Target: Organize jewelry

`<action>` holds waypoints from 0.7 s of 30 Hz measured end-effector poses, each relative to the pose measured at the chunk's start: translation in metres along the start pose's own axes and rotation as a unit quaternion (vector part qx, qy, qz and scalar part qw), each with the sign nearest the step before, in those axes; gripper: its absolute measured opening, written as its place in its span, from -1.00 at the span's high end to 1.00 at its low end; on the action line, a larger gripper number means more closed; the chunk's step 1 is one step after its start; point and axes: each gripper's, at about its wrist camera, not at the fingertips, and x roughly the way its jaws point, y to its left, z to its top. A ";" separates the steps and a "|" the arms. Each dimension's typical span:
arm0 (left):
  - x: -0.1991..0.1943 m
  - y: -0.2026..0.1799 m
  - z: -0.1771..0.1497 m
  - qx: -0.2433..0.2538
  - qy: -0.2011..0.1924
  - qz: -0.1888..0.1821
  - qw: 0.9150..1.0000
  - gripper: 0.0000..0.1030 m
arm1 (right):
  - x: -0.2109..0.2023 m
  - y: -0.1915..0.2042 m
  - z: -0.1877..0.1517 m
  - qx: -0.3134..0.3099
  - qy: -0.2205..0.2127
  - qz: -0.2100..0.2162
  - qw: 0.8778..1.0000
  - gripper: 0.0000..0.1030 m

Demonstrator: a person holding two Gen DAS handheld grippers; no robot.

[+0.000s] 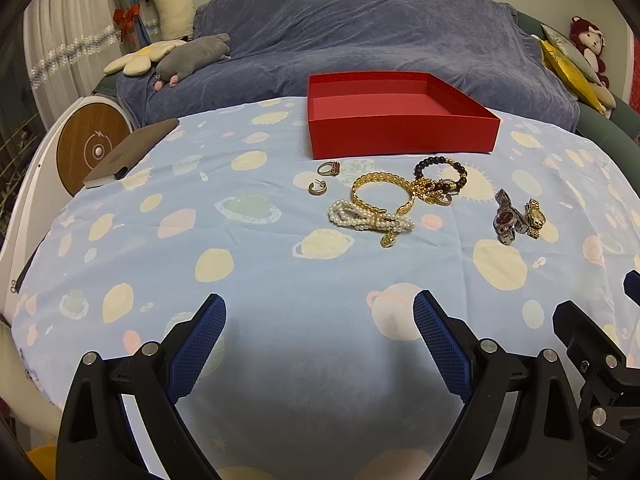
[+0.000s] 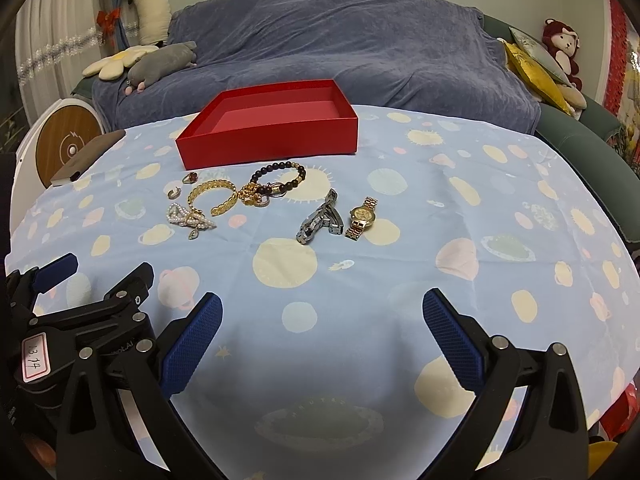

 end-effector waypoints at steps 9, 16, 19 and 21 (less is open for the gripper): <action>-0.003 -0.004 -0.003 -0.002 0.000 -0.004 1.000 -0.80 | -0.002 -0.004 0.000 0.000 -0.001 -0.001 1.000 -0.90; -0.003 -0.005 -0.006 -0.004 0.001 0.000 1.000 -0.81 | -0.004 -0.007 -0.001 -0.003 0.000 0.003 1.000 -0.90; -0.005 -0.007 -0.006 0.006 -0.003 0.008 1.000 -0.81 | -0.007 -0.007 0.000 -0.007 -0.002 0.006 1.000 -0.90; -0.008 -0.008 -0.006 0.011 -0.005 0.013 1.000 -0.81 | -0.010 -0.009 0.002 -0.007 -0.006 0.007 1.000 -0.90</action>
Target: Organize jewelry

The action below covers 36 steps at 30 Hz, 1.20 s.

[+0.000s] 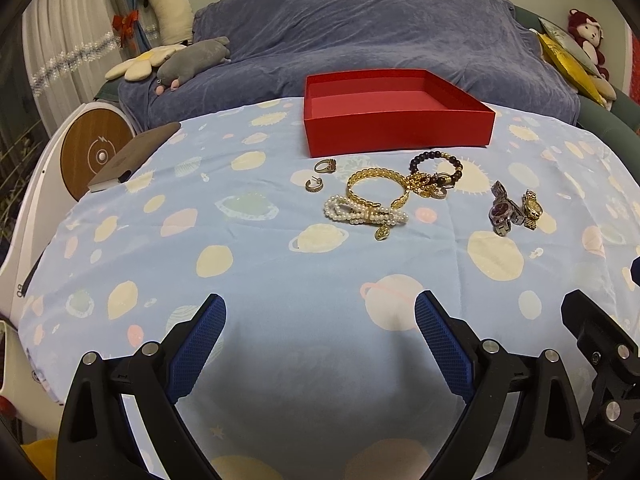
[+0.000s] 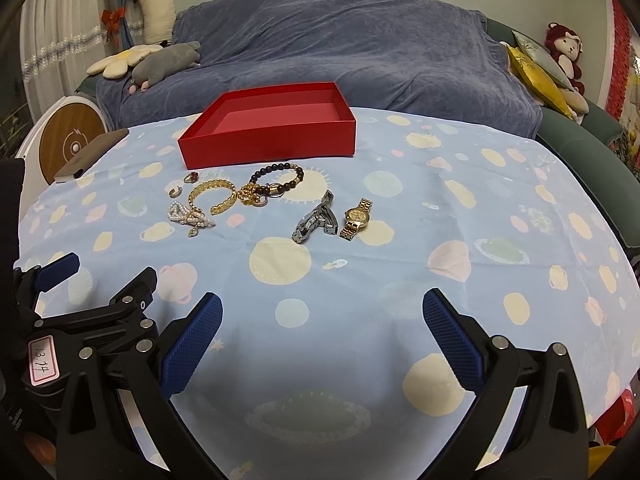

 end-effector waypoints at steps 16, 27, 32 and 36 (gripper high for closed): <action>-0.022 0.003 0.017 0.016 -0.019 0.023 0.999 -0.82 | -0.009 -0.004 0.009 -0.001 -0.001 0.013 1.000 -0.90; -0.023 0.010 0.029 0.014 -0.026 0.021 0.999 -0.82 | -0.002 -0.002 0.009 -0.008 0.020 0.024 0.999 -0.90; -0.015 0.013 0.032 0.013 -0.023 0.020 0.999 -0.82 | 0.009 -0.001 0.010 -0.004 0.026 0.025 0.999 -0.90; -0.004 0.011 0.033 0.017 -0.018 0.021 0.999 -0.83 | 0.012 0.000 0.012 0.001 0.025 0.026 0.999 -0.90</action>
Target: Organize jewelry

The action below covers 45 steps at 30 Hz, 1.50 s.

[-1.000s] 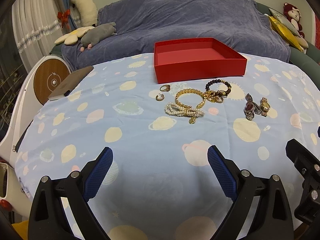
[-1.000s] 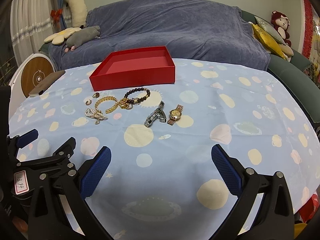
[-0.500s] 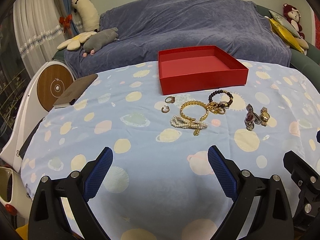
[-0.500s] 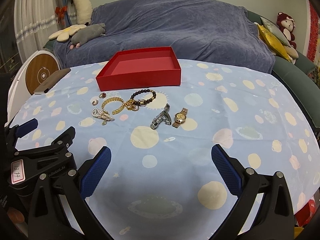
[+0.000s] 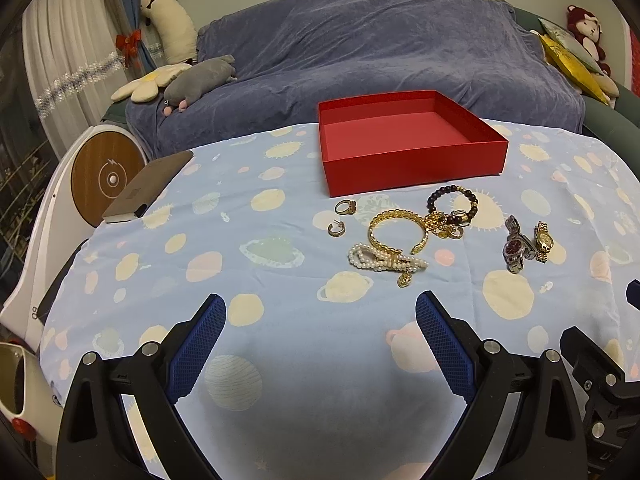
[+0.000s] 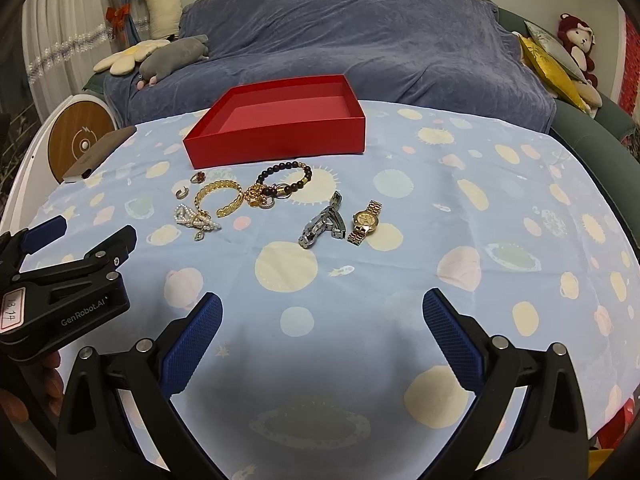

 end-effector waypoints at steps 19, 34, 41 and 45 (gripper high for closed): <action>0.056 0.019 0.016 -0.041 0.055 -0.053 0.996 -0.83 | 0.046 -0.026 0.029 0.038 0.056 0.010 0.998 -0.90; 0.077 0.020 0.026 -0.034 0.059 -0.080 0.994 -0.83 | 0.086 -0.028 0.043 0.064 0.076 0.028 0.995 -0.33; 0.081 0.016 0.018 -0.027 0.061 -0.103 0.992 -0.80 | 0.077 -0.034 0.040 0.053 0.068 0.022 0.996 -0.33; 0.083 0.006 0.020 -0.031 0.063 -0.123 0.990 -0.78 | 0.079 -0.042 0.038 0.070 0.080 0.033 0.994 -0.33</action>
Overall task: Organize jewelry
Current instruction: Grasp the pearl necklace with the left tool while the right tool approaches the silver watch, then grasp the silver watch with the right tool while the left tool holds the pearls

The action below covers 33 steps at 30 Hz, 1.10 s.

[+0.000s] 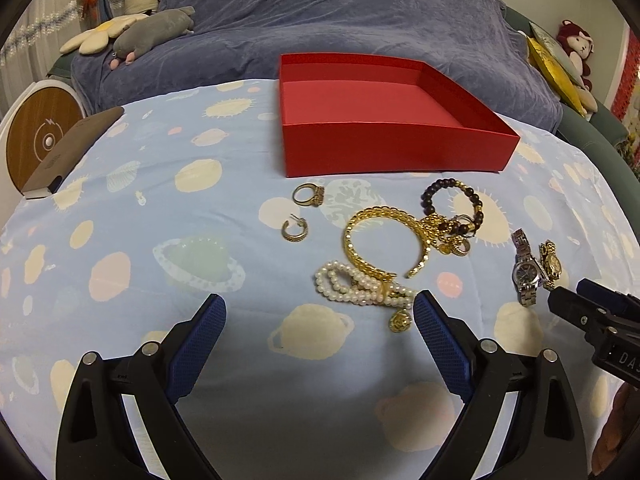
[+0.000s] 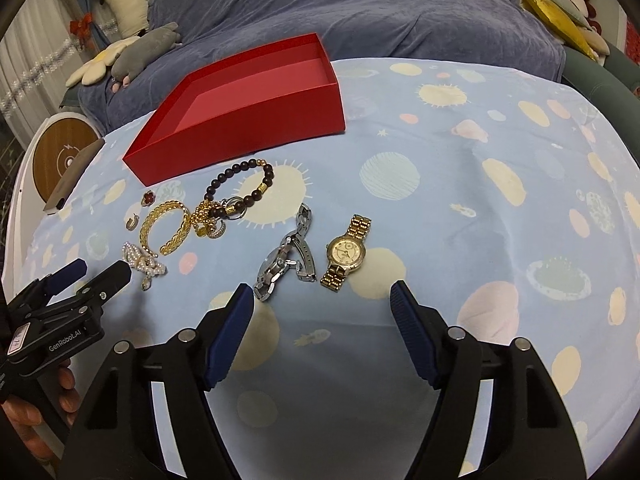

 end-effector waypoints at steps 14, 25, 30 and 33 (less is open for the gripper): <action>0.026 -0.019 0.005 -0.017 0.014 0.052 0.998 -0.55 | -0.005 0.003 0.004 0.007 -0.003 0.018 1.000 -0.36; 0.013 -0.014 -0.004 0.007 0.001 0.027 1.000 0.65 | -0.007 0.011 0.003 -0.001 -0.002 0.023 1.000 -0.36; 0.009 -0.012 -0.005 0.003 0.008 0.001 1.000 0.75 | -0.008 0.024 0.005 -0.012 -0.008 0.030 0.999 -0.36; 0.005 -0.010 -0.006 0.000 0.008 -0.007 1.000 0.75 | -0.008 0.030 0.007 -0.023 -0.011 0.027 0.999 -0.36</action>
